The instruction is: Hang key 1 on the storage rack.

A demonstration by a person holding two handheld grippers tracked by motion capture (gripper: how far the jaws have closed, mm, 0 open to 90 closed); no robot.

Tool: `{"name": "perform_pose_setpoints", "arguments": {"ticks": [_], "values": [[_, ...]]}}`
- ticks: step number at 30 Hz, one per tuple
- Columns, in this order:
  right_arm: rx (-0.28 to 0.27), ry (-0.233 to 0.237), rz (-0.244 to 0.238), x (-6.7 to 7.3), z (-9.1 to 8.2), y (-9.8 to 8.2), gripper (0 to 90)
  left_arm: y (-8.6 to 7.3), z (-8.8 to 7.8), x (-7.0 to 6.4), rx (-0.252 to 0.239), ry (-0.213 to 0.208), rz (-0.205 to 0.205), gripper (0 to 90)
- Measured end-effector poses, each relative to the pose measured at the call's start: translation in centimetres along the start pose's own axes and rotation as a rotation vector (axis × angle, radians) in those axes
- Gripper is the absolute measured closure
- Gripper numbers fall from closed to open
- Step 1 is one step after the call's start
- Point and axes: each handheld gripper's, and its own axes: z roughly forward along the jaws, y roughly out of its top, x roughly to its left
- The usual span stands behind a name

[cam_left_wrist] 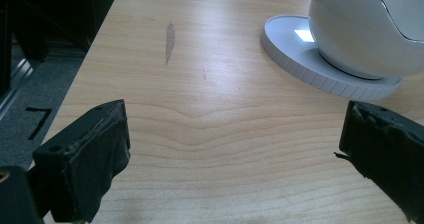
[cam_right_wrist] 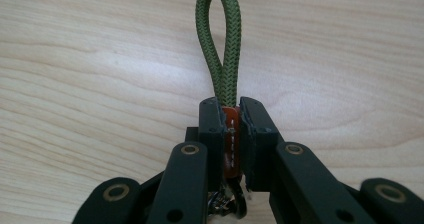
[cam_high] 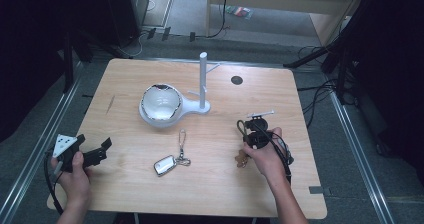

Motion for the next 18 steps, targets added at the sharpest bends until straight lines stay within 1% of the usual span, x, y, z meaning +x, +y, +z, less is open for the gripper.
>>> {"name": "perform_pose_setpoints", "arguments": {"ticks": [3, 4, 5, 6, 9, 10, 13, 15, 16, 17, 18], "values": [[-0.046, -0.003, -0.011, 0.2, -0.5, 0.1, 82.4, 0.0, 0.0, 0.0, 0.0, 0.0, 0.0, 0.1], [-0.046, -0.003, -0.011, 0.2, -0.5, 0.1, 82.4, 0.0, 0.0, 0.0, 0.0, 0.0, 0.0, 0.1], [-0.059, -0.003, -0.006, 0.3, -0.7, 0.1, 82.3, 0.0, 0.0, 0.0, 0.0, 0.0, 0.0, 0.1], [-0.09, 0.004, -0.018, 0.5, -0.9, 0.2, 82.4, 0.0, 0.0, 0.0, 0.0, 0.0, 0.0, 0.1], [-0.103, 0.005, -0.017, 0.6, -1.2, 0.3, 82.4, 0.0, 0.0, 0.0, 0.001, 0.0, -0.001, 0.1], [-0.121, 0.011, -0.021, 0.8, -1.4, 0.4, 82.3, 0.0, 0.0, 0.0, 0.002, -0.001, -0.001, 0.1], [-0.141, 0.014, -0.021, 0.9, -1.6, 0.5, 82.3, 0.0, 0.0, 0.0, 0.002, -0.001, 0.0, 0.1], [-0.183, 0.017, -0.022, 1.0, -2.1, 0.8, 82.3, 0.0, 0.0, 0.0, 0.0, 0.001, -0.003, 0.1], [-0.183, 0.017, -0.022, 1.0, -2.1, 0.8, 82.3, 0.0, 0.0, 0.0, 0.0, 0.001, -0.003, 0.1], [-0.214, 0.019, -0.023, 1.0, -2.5, 1.0, 82.3, 0.0, 0.0, 0.0, 0.002, -0.001, -0.003, 0.1], [-0.231, 0.016, -0.027, 1.0, -2.7, 1.1, 82.2, 0.0, 0.0, 0.0, 0.002, -0.001, -0.003, 0.1]]}}
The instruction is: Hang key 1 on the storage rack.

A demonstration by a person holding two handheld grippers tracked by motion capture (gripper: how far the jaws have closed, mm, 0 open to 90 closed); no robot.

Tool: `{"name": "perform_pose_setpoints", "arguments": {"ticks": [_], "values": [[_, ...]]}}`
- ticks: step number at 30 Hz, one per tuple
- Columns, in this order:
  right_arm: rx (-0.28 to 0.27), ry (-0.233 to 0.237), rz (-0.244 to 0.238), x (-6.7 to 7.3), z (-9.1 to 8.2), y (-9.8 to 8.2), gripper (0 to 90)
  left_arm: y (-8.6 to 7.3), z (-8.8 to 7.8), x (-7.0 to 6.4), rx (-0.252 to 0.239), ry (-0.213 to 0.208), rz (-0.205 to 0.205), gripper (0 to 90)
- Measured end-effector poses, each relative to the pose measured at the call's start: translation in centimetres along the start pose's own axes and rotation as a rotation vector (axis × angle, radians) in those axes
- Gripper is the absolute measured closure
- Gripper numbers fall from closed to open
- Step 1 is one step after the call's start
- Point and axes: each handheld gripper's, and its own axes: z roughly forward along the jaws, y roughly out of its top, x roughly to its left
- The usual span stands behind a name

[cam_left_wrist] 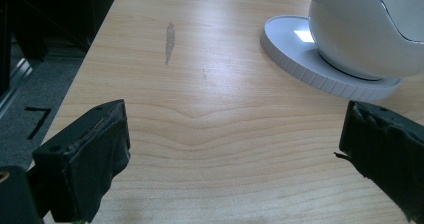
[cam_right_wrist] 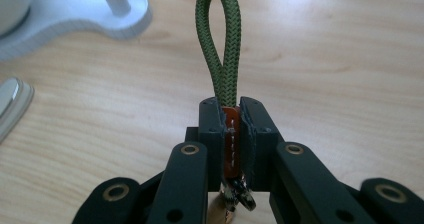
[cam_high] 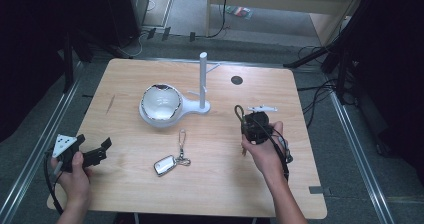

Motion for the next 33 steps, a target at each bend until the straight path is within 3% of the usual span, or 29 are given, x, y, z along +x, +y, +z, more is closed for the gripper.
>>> {"name": "perform_pose_setpoints", "arguments": {"ticks": [16, 25, 33], "values": [[-0.199, -0.01, 0.005, 1.1, -1.2, 1.2, 82.2, 0.0, 0.0, 0.0, -0.002, 0.001, 0.001, 0.1], [-0.265, -0.009, 0.009, 1.4, -1.3, 1.9, 82.2, 0.0, 0.0, 0.0, 0.001, 0.0, 0.001, 0.1], [-0.348, -0.018, -0.018, 2.0, -1.6, 2.6, 82.2, 0.0, 0.0, 0.0, 0.0, -0.001, 0.002, 0.1]]}}
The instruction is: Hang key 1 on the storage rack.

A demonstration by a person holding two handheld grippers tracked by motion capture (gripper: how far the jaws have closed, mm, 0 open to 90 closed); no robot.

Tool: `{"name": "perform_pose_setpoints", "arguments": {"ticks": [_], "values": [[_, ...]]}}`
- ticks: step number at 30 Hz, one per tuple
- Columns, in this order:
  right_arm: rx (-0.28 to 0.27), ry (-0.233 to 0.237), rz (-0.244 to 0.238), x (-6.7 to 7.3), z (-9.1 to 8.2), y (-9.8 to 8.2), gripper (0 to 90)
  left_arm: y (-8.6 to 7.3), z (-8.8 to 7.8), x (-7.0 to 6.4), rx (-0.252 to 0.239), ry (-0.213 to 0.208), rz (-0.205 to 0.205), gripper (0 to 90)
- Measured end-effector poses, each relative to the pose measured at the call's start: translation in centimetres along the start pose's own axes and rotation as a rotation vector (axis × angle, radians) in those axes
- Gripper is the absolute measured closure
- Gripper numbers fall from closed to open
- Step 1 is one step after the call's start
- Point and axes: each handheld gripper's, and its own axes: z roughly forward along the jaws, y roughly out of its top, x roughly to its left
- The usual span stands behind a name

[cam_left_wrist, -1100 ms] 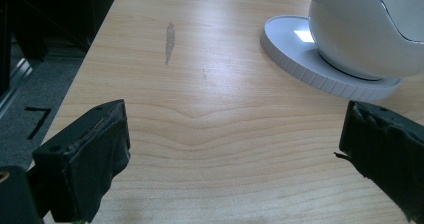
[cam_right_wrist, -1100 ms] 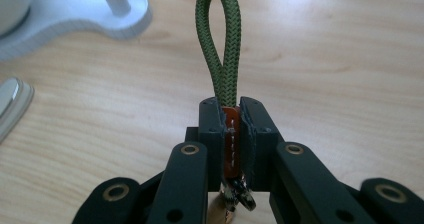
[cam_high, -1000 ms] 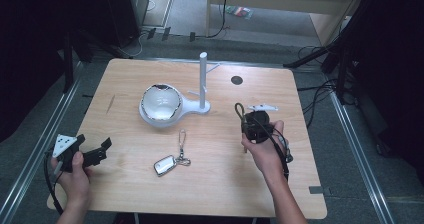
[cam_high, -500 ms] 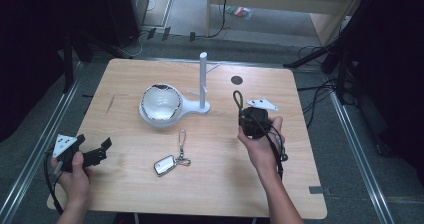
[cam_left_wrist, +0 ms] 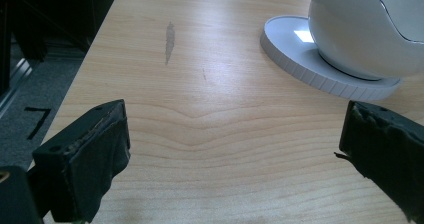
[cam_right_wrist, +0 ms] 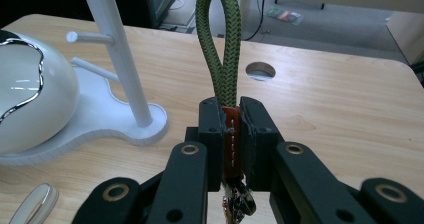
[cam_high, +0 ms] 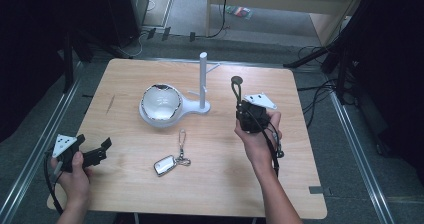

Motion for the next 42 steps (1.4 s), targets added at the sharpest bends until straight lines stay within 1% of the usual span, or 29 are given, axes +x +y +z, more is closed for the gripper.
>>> {"name": "perform_pose_setpoints", "arguments": {"ticks": [3, 4, 6, 9, 10, 12, 13, 16, 17, 19, 21, 23, 26, 28, 30, 35, 36, 42], "values": [[-0.006, 0.003, 0.001, 0.1, 0.1, 0.2, 82.2, 0.0, 0.0, 0.0, 0.0, 0.0, 0.0, 0.1], [-0.021, -0.001, -0.004, 0.3, 0.1, 0.4, 82.1, 0.0, 0.0, 0.0, -0.001, 0.0, -0.002, 0.1], [-0.025, -0.001, -0.01, 0.3, 0.2, 0.5, 82.1, 0.0, 0.0, 0.0, 0.0, 0.0, -0.002, 0.1], [-0.041, -0.004, -0.001, 0.4, 0.3, 0.7, 82.1, 0.0, 0.0, 0.0, -0.001, 0.0, -0.002, 0.1], [-0.055, -0.01, -0.012, 0.5, 0.4, 0.9, 82.1, 0.0, 0.0, 0.0, -0.001, 0.0, -0.002, 0.1], [-0.064, -0.014, -0.016, 0.6, 0.4, 0.9, 82.1, 0.0, 0.0, 0.0, -0.002, 0.0, 0.0, 0.1], [-0.086, -0.02, -0.03, 0.7, 0.5, 1.1, 82.1, 0.0, 0.0, 0.0, -0.003, 0.0, 0.0, 0.1], [-0.103, -0.022, -0.036, 0.9, 0.6, 1.2, 82.0, 0.0, 0.0, 0.0, -0.003, 0.0, 0.001, 0.1], [-0.12, -0.025, -0.045, 1.0, 0.8, 1.4, 82.0, 0.0, 0.0, 0.0, -0.003, 0.0, 0.0, 0.1], [-0.121, -0.013, -0.04, 1.0, 1.0, 1.6, 81.9, 0.0, 0.0, 0.0, 0.0, 0.0, -0.001, 0.1], [-0.131, -0.025, -0.059, 1.1, 1.2, 1.7, 81.8, 0.0, 0.0, 0.0, 0.001, -0.002, -0.001, 0.1], [-0.132, -0.013, -0.053, 1.0, 1.4, 1.9, 81.7, 0.0, 0.0, 0.0, 0.0, -0.001, -0.003, 0.1], [-0.148, -0.024, -0.05, 0.9, 1.8, 2.2, 81.7, 0.0, 0.0, 0.0, -0.002, -0.003, -0.006, 0.1], [-0.15, -0.023, -0.046, 1.0, 1.9, 2.2, 81.7, 0.0, 0.0, 0.0, -0.001, -0.004, -0.007, 0.1], [-0.159, -0.031, -0.057, 1.3, 2.2, 2.5, 81.7, 0.0, 0.0, 0.0, -0.001, -0.004, -0.007, 0.1], [-0.163, -0.032, -0.067, 1.4, 2.7, 2.8, 81.7, 0.0, 0.0, 0.0, -0.001, -0.004, -0.007, 0.1], [-0.159, -0.026, -0.062, 1.5, 2.9, 3.0, 81.7, 0.0, 0.0, 0.0, -0.001, -0.005, -0.007, 0.1], [-0.149, -0.033, -0.052, 1.9, 3.7, 3.5, 81.6, 0.0, 0.0, 0.0, -0.001, -0.006, -0.007, 0.1]]}}
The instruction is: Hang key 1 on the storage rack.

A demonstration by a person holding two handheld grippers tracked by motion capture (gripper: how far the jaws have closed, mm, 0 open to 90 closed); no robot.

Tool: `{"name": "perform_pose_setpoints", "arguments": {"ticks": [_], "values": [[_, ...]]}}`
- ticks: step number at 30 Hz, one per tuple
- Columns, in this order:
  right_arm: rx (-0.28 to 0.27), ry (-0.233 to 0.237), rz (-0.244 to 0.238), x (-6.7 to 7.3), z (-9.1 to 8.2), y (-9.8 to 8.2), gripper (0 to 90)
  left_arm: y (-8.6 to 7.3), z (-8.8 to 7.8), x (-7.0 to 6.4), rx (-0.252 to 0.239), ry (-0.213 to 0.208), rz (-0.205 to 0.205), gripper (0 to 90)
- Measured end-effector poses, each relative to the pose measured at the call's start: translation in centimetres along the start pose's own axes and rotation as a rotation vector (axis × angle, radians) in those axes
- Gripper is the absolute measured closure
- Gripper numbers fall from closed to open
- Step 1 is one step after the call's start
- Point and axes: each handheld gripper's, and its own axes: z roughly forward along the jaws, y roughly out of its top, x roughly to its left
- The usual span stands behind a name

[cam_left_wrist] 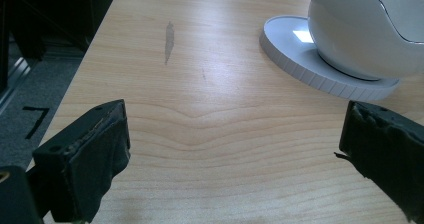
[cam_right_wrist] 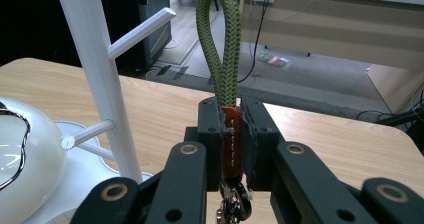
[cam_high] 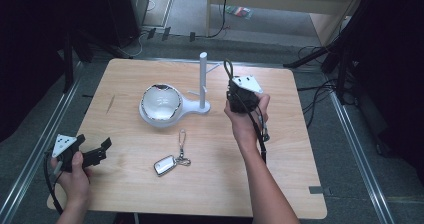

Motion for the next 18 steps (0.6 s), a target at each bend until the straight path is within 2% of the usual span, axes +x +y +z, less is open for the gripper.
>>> {"name": "perform_pose_setpoints", "arguments": {"ticks": [8, 18], "values": [[0.004, -0.01, -0.022, 0.4, 0.6, 0.2, 81.5, 0.0, 0.0, 0.0, 0.002, 0.0, 0.002, 0.1], [0.013, 0.002, -0.042, 1.2, 0.9, 0.2, 81.4, 0.0, 0.0, 0.0, 0.003, 0.001, 0.002, 0.1]]}}
